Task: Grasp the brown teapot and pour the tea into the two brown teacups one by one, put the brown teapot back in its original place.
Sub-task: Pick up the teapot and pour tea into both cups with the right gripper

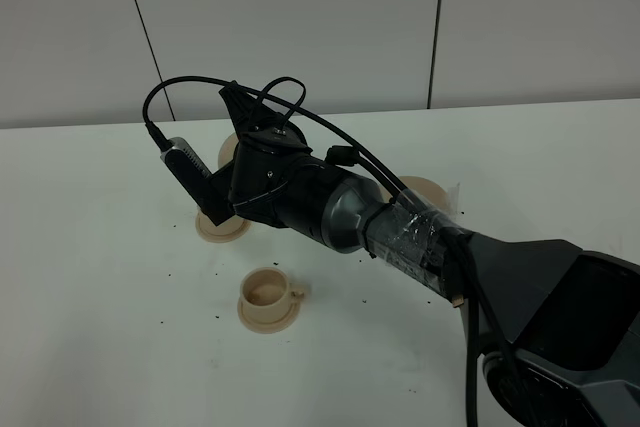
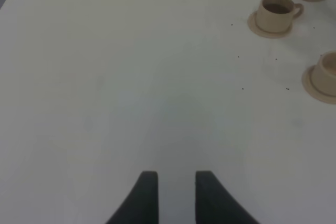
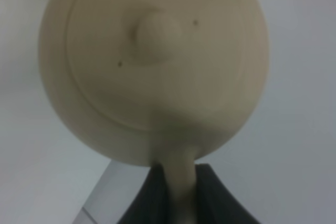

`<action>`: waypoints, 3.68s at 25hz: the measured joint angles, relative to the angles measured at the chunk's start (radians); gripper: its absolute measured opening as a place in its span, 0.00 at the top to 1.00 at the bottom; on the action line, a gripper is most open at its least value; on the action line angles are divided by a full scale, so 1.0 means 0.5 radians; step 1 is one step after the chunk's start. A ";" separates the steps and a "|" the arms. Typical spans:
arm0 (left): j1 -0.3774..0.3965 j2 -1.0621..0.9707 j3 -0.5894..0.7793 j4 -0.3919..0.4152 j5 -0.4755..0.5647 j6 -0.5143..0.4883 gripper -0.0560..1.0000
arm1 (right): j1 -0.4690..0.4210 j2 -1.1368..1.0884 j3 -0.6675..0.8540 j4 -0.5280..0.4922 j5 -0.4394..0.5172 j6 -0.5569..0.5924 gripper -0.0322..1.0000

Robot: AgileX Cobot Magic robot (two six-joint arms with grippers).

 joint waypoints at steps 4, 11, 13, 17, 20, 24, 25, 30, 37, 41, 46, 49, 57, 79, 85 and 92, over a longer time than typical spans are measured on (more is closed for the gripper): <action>0.000 0.000 0.000 0.000 0.000 0.000 0.72 | 0.000 0.000 0.000 0.000 0.000 -0.002 0.88; 0.000 0.000 0.000 0.000 0.000 0.000 0.72 | 0.000 0.000 0.000 0.000 0.000 -0.002 0.88; 0.000 0.000 0.000 0.000 0.000 0.000 0.72 | 0.000 0.000 0.000 0.000 0.000 -0.002 0.88; 0.000 0.000 0.000 0.000 0.000 0.000 0.72 | 0.000 0.000 0.000 0.000 0.000 -0.002 0.88; 0.000 0.000 0.000 0.000 0.000 0.000 0.72 | 0.000 0.000 0.000 0.009 0.000 0.002 0.88; 0.000 0.000 0.000 0.000 0.000 0.000 0.72 | 0.000 -0.001 0.000 0.058 0.010 0.014 0.88; 0.000 0.000 0.000 0.000 0.000 0.000 0.72 | 0.000 -0.001 0.000 0.063 0.017 0.023 0.88; 0.000 0.000 0.000 0.000 0.000 0.000 0.72 | 0.000 -0.001 0.000 0.064 0.032 0.111 0.88; 0.000 0.000 0.000 0.000 0.000 0.000 0.72 | 0.000 -0.001 0.000 0.069 0.059 0.212 0.88; 0.000 0.000 0.000 0.000 0.000 0.000 0.72 | 0.000 -0.002 0.000 0.069 0.104 0.276 0.88; 0.000 0.000 0.000 0.000 0.000 0.000 0.72 | 0.000 -0.005 0.000 0.069 0.127 0.357 0.88; 0.000 0.000 0.000 0.000 0.000 0.000 0.72 | 0.000 -0.018 0.000 0.079 0.131 0.442 0.88; 0.000 0.000 0.000 0.000 0.000 0.000 0.72 | 0.007 -0.079 0.000 0.112 0.261 0.835 0.88; 0.000 0.000 0.000 0.000 0.000 0.000 0.72 | -0.096 -0.283 0.000 1.207 0.674 1.495 0.88; 0.000 0.000 0.000 0.000 0.000 0.000 0.72 | -0.142 -0.264 0.000 1.420 0.723 1.513 0.88; 0.000 0.000 0.000 0.000 0.000 -0.012 0.72 | -0.145 -0.199 0.000 1.441 0.696 1.521 0.88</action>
